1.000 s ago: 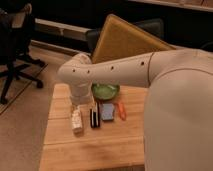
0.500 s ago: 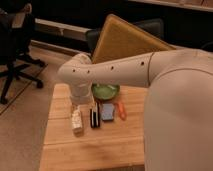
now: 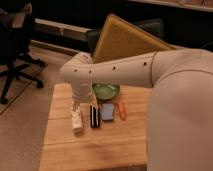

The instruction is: Place the pepper in the ceramic bowl

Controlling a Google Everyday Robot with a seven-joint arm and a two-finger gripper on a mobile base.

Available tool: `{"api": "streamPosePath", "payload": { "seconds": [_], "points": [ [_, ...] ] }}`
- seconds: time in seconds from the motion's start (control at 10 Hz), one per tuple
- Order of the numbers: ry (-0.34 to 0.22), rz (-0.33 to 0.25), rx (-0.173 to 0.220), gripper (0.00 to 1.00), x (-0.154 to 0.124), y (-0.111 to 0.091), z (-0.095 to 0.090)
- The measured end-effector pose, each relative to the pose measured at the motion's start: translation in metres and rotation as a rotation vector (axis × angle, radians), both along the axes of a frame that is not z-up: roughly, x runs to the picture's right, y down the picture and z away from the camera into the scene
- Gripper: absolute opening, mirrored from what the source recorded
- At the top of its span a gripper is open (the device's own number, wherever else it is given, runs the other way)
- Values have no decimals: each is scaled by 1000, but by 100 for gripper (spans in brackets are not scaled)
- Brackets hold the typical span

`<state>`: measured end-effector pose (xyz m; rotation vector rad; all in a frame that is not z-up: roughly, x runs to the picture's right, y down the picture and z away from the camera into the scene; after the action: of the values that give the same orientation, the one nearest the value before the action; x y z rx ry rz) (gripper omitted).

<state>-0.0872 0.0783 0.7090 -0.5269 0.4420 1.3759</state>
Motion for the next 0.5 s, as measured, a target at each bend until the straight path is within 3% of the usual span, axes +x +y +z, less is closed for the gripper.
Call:
{"api": "streamPosePath", "payload": {
  "seconds": [0.3,0.4,0.5],
  "points": [
    [-90,-62,182,65,43,-58,-2],
    [-114,-77,225,65,51,-71,-5],
    [-115,-79,230,65,52,-72,-5]
  ]
}}
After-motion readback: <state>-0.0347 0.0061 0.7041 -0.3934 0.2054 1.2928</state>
